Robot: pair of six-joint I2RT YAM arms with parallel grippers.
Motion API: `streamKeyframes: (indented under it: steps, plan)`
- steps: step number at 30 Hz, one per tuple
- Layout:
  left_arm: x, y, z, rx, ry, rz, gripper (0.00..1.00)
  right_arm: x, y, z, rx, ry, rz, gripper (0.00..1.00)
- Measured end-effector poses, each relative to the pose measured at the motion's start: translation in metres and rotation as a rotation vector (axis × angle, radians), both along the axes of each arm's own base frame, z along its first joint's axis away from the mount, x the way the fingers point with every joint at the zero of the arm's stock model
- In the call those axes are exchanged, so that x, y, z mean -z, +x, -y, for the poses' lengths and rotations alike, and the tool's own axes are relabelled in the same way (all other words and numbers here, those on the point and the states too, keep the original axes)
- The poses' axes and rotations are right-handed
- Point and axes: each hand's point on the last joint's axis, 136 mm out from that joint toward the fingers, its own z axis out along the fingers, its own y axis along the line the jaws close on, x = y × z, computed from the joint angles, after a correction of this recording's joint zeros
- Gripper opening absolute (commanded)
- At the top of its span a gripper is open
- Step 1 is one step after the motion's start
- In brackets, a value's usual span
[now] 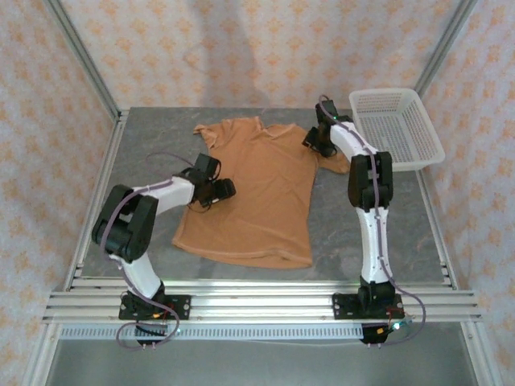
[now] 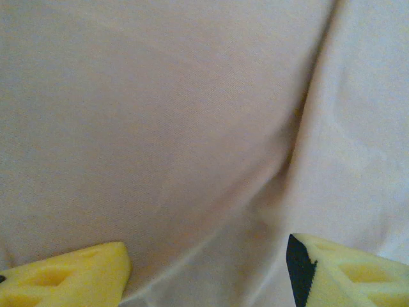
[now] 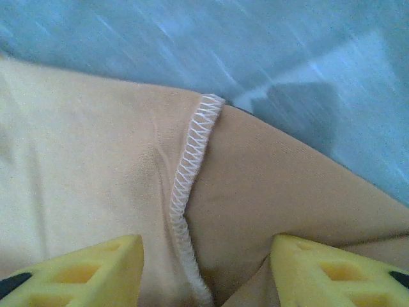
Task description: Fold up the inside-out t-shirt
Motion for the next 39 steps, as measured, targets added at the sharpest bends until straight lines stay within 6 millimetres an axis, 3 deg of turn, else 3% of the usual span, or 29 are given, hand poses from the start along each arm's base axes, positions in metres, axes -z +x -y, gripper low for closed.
streamKeyframes:
  steps: [5,8,10,14,16,19,22,26,28,29,34,36,39]
  plan:
    - [-0.005,-0.029,0.054,0.036,-0.083,0.019,0.74,-0.007,0.046,-0.018,-0.043,0.041,0.081,0.55]
    - [-0.014,-0.026,0.050,0.033,-0.051,-0.008,0.74,-0.013,0.044,-0.018,-0.054,0.029,0.067,0.56]
    - [-0.032,-0.005,0.032,-0.003,-0.018,-0.003,0.72,-0.022,0.038,-0.015,-0.058,0.016,0.059,0.56]
    - [-0.088,0.079,-0.027,-0.138,0.012,0.127,0.69,-0.047,0.010,-0.009,-0.061,0.003,0.031,0.56]
    - [-0.100,0.111,-0.061,-0.206,0.038,0.155,0.68,-0.068,0.001,-0.009,-0.063,0.008,0.056,0.55]
    - [-0.091,0.151,-0.105,-0.284,0.073,0.145,0.67,-0.094,-0.010,-0.018,-0.078,0.035,0.098,0.55]
    - [-0.051,0.162,-0.145,-0.347,0.115,0.049,0.67,-0.106,-0.015,-0.043,-0.114,0.073,0.133,0.54]
    - [-0.004,0.158,-0.176,-0.381,0.160,-0.086,0.66,-0.088,-0.027,-0.083,-0.170,0.114,0.116,0.53]
    - [-0.003,0.159,-0.180,-0.382,0.149,-0.110,0.62,-0.071,-0.036,-0.095,-0.179,0.125,0.079,0.53]
    - [-0.006,0.162,-0.181,-0.387,0.144,-0.100,0.54,-0.064,-0.038,-0.098,-0.176,0.127,0.065,0.52]
    - [0.003,0.161,-0.189,-0.403,0.148,-0.131,0.04,-0.009,-0.042,-0.080,-0.095,0.116,-0.025,0.50]
    - [-0.002,0.169,-0.197,-0.410,0.145,-0.122,0.00,0.008,-0.042,-0.068,-0.060,0.115,-0.058,0.50]
    - [-0.013,0.194,-0.207,-0.430,0.138,-0.073,0.00,0.004,-0.028,-0.050,-0.007,0.092,-0.026,0.49]
